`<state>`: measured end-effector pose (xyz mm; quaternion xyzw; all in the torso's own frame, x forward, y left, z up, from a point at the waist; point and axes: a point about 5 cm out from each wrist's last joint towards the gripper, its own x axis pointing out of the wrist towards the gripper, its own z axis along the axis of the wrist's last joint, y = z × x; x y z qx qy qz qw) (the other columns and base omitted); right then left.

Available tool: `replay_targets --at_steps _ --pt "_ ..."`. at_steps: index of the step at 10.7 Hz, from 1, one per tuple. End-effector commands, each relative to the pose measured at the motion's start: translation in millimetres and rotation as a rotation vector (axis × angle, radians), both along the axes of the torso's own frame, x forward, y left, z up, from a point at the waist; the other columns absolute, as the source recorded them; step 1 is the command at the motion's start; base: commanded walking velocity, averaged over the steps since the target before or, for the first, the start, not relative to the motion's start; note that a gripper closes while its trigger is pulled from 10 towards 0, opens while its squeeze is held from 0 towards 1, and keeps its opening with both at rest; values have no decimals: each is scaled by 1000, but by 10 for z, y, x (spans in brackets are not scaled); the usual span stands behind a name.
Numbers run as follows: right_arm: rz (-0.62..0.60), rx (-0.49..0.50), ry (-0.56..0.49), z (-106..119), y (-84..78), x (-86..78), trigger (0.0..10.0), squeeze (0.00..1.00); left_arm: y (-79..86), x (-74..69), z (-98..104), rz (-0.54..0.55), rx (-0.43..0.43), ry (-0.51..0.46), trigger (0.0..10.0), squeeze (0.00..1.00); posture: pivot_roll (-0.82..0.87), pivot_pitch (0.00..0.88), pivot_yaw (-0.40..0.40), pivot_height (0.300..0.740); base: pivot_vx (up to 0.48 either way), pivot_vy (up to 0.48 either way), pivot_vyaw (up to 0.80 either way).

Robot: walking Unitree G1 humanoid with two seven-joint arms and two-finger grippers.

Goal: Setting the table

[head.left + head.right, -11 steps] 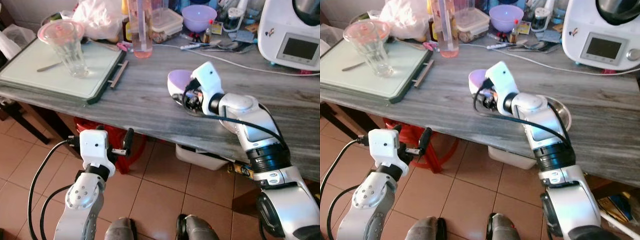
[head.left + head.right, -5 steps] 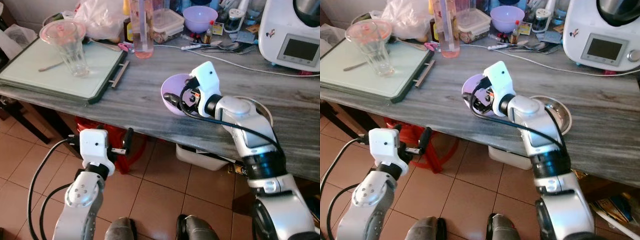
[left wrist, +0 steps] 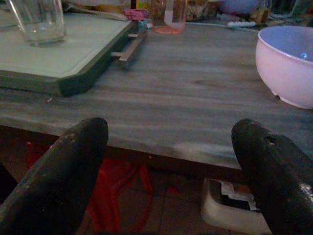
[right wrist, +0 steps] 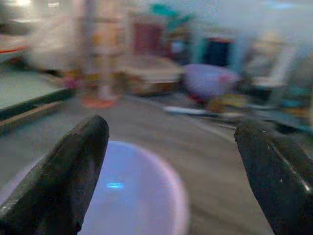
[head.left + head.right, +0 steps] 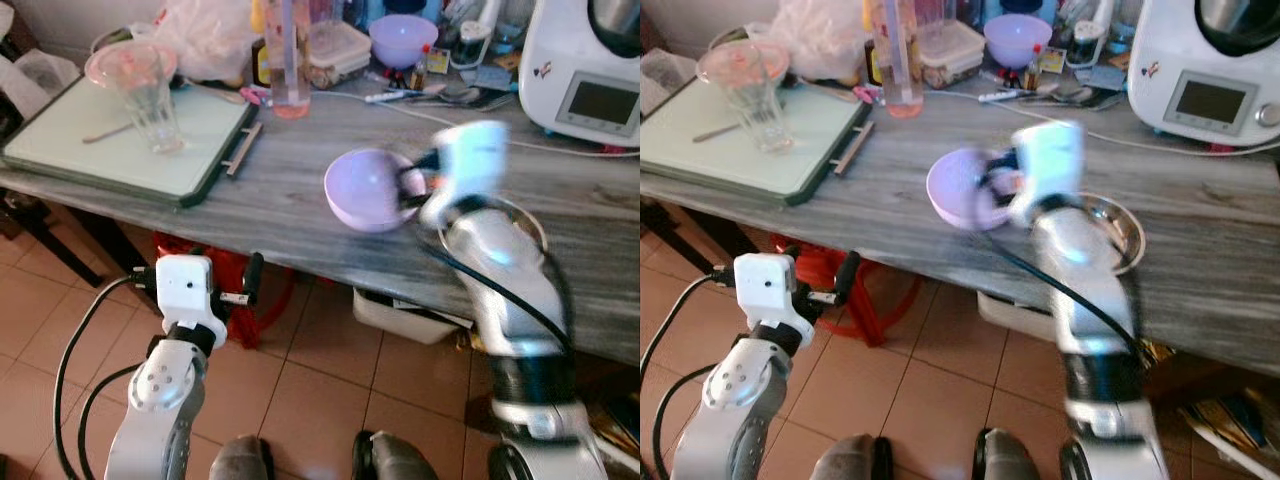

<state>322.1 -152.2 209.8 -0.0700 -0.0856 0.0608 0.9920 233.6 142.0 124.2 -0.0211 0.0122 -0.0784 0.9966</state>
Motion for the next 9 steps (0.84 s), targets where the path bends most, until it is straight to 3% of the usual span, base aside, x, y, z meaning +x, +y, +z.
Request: replay_targets --at_steps 1,3,8,9 --pt "-86 -18 -42 33 -121 -54 10000 1000 25 5 -22 9 1 5 10000 0 55 66 7 740 0 0 0" --pt "-243 0 62 -192 -337 -103 10000 1000 13 21 -14 3 -3 -3 10000 0 50 68 4 740 0 0 0" --pt "-353 1 215 -476 -501 -158 10000 1000 16 0 11 -8 -3 -11 10000 0 55 93 14 740 0 0 0" --pt "-368 31 273 -549 -543 -145 10000 886 20 -8 16 -8 -2 -12 10000 0 55 106 15 740 0 0 0"
